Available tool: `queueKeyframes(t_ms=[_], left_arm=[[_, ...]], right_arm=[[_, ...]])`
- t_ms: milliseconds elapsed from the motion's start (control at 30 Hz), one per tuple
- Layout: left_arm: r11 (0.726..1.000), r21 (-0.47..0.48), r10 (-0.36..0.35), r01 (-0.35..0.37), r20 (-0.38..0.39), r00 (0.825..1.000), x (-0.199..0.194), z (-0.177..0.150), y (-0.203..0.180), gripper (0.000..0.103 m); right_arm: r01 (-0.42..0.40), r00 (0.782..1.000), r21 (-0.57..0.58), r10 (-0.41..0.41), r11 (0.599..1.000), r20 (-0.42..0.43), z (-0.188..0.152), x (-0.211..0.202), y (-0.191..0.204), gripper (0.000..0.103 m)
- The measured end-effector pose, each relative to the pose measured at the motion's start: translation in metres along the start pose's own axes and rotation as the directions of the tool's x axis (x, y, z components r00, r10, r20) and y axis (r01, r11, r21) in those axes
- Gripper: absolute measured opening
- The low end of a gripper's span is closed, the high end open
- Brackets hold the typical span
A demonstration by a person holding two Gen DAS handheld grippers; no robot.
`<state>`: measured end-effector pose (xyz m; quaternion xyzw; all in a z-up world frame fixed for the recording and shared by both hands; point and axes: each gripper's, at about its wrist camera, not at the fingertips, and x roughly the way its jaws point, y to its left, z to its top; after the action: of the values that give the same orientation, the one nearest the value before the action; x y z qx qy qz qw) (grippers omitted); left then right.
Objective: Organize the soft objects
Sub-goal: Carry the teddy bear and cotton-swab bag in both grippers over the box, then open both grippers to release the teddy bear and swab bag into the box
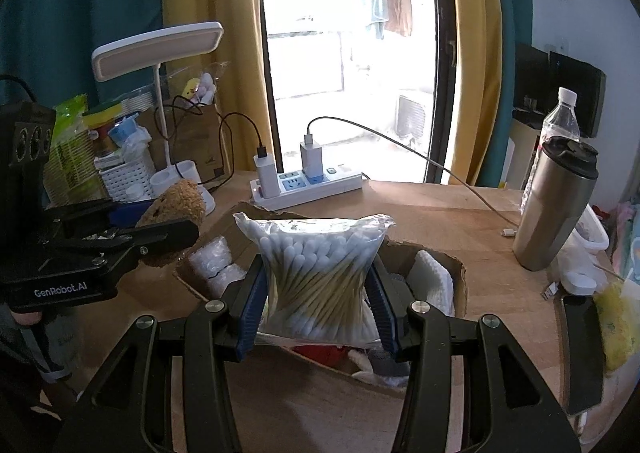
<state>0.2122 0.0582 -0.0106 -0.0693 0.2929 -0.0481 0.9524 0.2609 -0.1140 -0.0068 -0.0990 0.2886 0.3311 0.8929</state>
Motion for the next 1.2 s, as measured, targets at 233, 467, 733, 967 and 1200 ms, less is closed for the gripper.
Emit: queueKeyframes(t_ms=[233,467,733,967,1200], left_arm=[[1.0,-0.006,0.003,-0.003,-0.008,1.0,0.017,0.004,0.006,0.049],[1.0,-0.006,-0.003,0.003,-0.021,1.0,0.033,0.005,0.007,0.049],[1.0,-0.019,-0.002,0.001,-0.05,0.999,0.055,0.004,0.015,0.049],[1.0,-0.023,0.012,-0.014,-0.077,0.997,0.072,0.004,0.019,0.049],[1.0,-0.027,0.006,-0.009,-0.095,0.995,0.086,0.003,0.021,0.05]], right_arm=[[-0.001,1.0,0.0,0.001,1.0,-0.013,0.002,0.015,-0.003,0.051],[-0.01,0.999,0.016,0.011,1.0,-0.035,0.001,0.035,-0.008,0.051],[-0.011,0.997,0.021,0.012,1.0,-0.071,-0.003,0.06,-0.011,0.051],[-0.005,0.996,0.038,0.008,0.999,-0.086,-0.004,0.075,-0.017,0.051],[0.018,0.996,0.043,-0.014,0.999,-0.087,-0.005,0.081,-0.022,0.058]])
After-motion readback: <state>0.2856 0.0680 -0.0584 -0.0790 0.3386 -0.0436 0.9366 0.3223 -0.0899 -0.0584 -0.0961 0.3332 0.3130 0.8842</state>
